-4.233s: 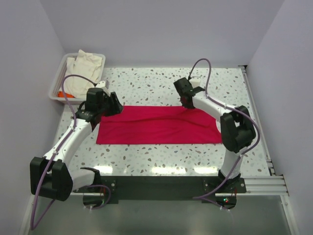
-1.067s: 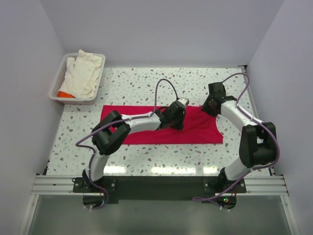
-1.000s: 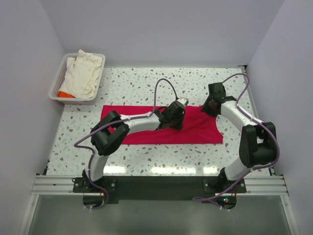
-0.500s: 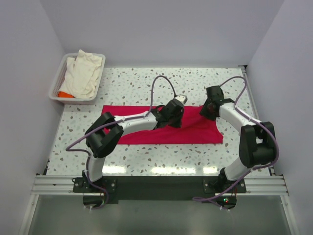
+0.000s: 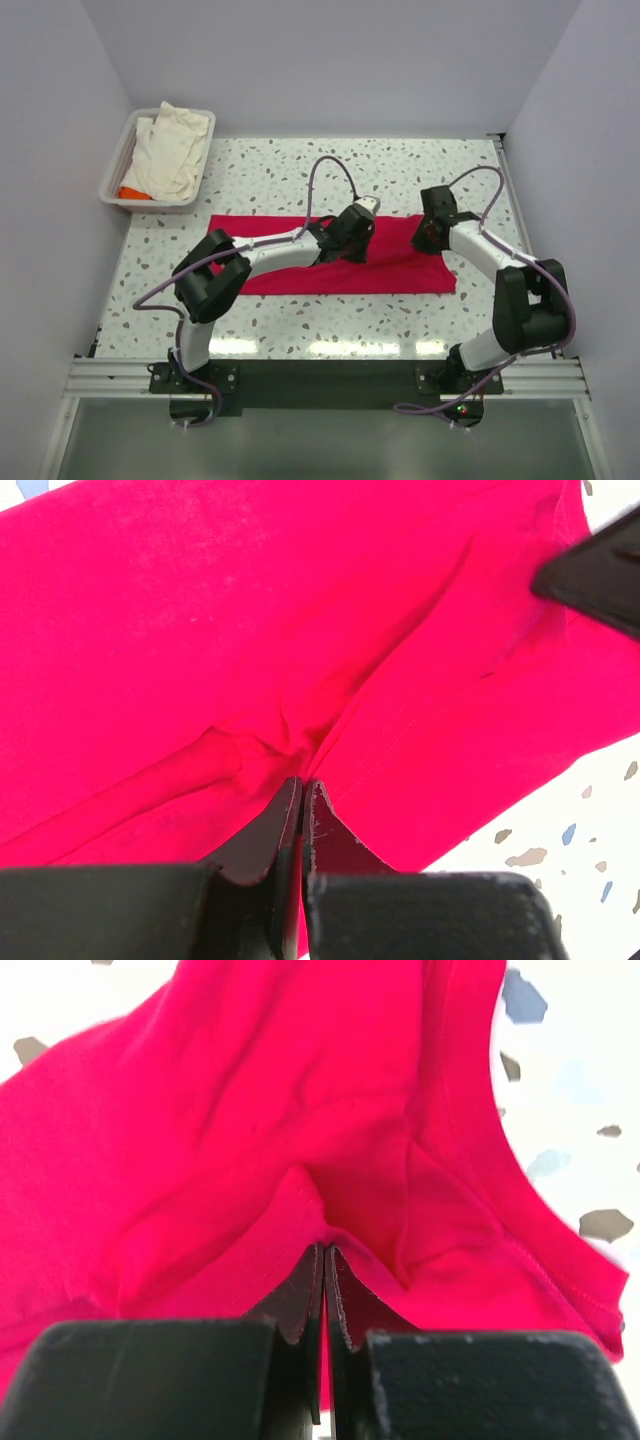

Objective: Fold and stack the t-shirts
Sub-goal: Fold the tshirt

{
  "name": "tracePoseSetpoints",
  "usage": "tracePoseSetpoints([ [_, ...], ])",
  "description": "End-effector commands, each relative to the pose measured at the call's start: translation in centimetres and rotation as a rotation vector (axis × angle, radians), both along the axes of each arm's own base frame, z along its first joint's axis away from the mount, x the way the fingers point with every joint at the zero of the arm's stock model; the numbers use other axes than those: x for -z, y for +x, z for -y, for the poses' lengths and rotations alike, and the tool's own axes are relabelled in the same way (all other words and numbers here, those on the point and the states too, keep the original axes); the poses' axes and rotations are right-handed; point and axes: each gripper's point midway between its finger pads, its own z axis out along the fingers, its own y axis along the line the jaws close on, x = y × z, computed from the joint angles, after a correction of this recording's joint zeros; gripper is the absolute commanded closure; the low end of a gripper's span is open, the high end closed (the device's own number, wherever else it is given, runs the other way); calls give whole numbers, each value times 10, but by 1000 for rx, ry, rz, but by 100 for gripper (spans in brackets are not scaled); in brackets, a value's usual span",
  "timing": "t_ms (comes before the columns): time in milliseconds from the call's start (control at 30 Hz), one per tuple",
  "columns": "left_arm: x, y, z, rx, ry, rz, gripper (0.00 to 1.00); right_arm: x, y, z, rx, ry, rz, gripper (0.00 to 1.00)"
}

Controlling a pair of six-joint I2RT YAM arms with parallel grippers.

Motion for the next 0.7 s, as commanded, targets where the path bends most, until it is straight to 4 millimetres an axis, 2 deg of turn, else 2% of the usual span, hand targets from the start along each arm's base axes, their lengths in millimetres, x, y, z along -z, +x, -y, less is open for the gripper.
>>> tracePoseSetpoints([
  [0, -26, 5, -9, -10, -7, 54, 100, -16, -9, -8, -10, 54, 51, 100],
  [33, -27, 5, -9, -9, -6, 55, 100, -20, -12, -12, -22, 74, 64, 100],
  [100, -29, 6, -12, -12, -4, 59, 100, -15, -22, -14, -26, 91, 55, 100],
  [133, -29, 6, -12, -12, -1, 57, 100, -21, -24, -17, -33, 109, 75, 100],
  [367, -30, 5, -17, -12, 15, 49, 100, -18, -48, -24, -41, 153, 76, 100],
  [667, -31, 5, -17, -6, 30, 32, 100, -20, -65, -25, -27, 191, 85, 100],
])
